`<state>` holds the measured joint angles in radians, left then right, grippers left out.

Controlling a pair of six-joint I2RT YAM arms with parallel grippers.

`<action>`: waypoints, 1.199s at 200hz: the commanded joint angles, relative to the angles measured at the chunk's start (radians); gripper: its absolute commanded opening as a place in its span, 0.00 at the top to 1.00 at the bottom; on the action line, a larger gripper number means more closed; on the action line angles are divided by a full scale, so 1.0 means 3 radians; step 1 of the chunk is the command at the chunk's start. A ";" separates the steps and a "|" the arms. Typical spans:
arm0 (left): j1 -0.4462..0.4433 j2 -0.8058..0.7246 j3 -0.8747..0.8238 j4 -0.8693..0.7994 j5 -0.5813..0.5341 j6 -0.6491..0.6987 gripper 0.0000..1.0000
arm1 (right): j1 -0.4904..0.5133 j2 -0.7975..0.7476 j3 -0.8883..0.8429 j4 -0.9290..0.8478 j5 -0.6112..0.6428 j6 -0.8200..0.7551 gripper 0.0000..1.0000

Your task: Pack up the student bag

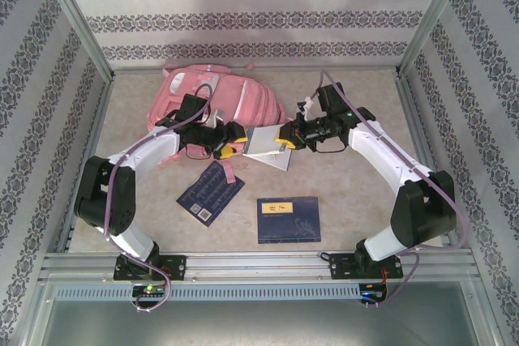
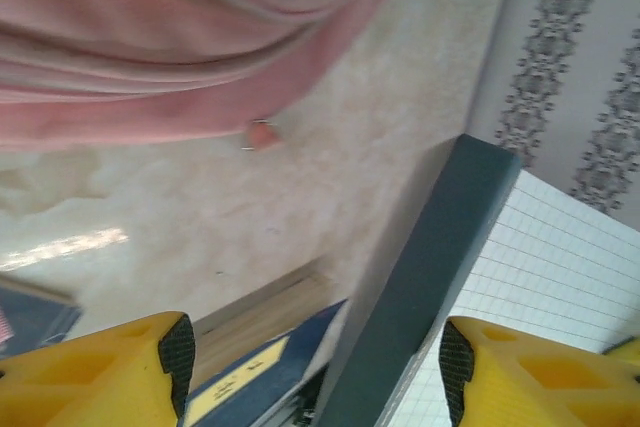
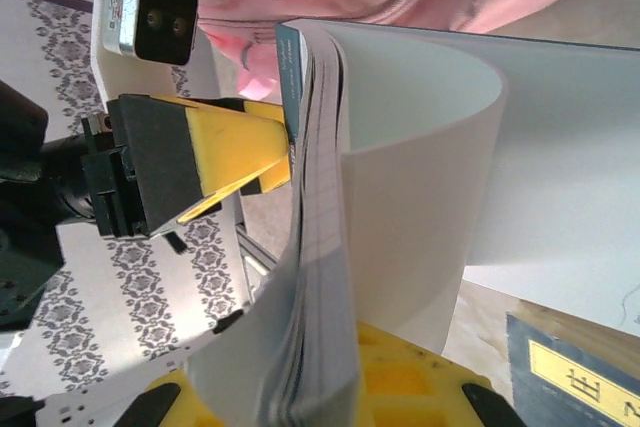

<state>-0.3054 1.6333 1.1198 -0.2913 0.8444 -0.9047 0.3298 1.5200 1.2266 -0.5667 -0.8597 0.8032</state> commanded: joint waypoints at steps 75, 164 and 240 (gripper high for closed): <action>-0.0016 -0.0170 -0.0437 0.1651 0.0465 -0.1083 0.53 | 0.0035 -0.0151 0.0163 0.0328 -0.0248 0.0432 0.92; -0.0020 -0.0307 -0.0418 0.1963 0.0424 -0.1276 1.00 | 0.0005 -0.0192 0.0122 0.0253 -0.0118 0.0365 0.80; 0.0030 -0.0572 -0.0160 0.1581 0.0092 -0.1182 1.00 | -0.0257 -0.0681 -0.0268 -0.0068 0.0506 0.0401 0.11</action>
<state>-0.3008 1.5108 1.0058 0.1829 0.8959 -1.2613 0.2638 1.3628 1.2076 -0.6025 -0.7300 0.8886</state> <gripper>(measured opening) 0.146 0.854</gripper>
